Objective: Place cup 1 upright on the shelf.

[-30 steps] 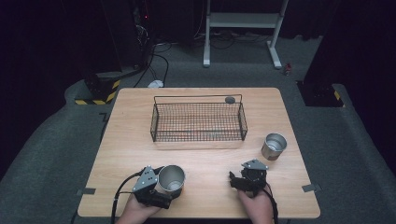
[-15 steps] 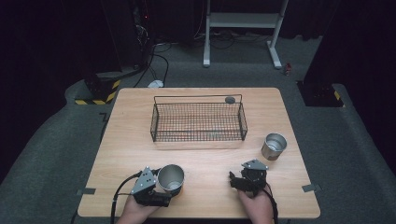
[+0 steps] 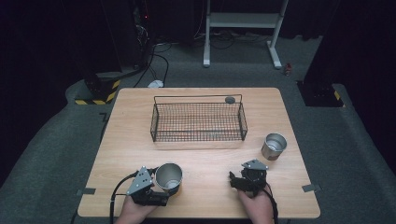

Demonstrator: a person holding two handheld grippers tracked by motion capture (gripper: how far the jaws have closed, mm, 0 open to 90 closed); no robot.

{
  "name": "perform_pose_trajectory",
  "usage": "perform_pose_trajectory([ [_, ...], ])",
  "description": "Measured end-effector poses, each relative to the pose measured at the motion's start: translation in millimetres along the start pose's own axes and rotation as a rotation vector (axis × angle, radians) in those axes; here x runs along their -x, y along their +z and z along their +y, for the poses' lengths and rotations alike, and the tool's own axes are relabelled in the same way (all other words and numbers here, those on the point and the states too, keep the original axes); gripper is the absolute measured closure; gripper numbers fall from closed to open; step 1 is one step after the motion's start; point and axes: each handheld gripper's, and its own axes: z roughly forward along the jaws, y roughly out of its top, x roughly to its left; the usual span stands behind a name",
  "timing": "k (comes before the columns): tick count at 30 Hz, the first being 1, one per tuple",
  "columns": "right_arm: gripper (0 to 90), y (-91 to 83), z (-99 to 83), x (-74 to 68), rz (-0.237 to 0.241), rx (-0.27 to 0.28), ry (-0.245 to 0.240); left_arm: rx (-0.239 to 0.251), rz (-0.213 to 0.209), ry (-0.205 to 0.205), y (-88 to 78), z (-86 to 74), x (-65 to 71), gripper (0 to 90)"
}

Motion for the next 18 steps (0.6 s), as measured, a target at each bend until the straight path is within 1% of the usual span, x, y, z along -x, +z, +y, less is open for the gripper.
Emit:
perform_pose_trajectory([
  [5,14.1,0.0,0.0,0.0,0.001,0.000,0.000,0.007,0.002,-0.001,-2.1,-0.1,-1.7,13.6],
  [6,14.1,0.0,0.0,0.1,0.001,0.000,0.000,0.009,0.006,0.007,-3.0,0.1,-2.3,13.6],
  [8,14.1,0.0,0.0,0.1,0.001,0.000,0.000,0.013,0.011,0.008,-4.4,0.5,-3.6,13.6],
  [11,14.1,0.0,0.0,0.0,0.001,0.000,0.000,0.017,0.016,0.001,-6.0,0.7,-5.8,13.6],
  [18,14.1,0.0,0.0,0.1,0.001,0.000,0.000,0.032,0.047,-0.002,-12.5,1.3,-11.7,13.6],
])
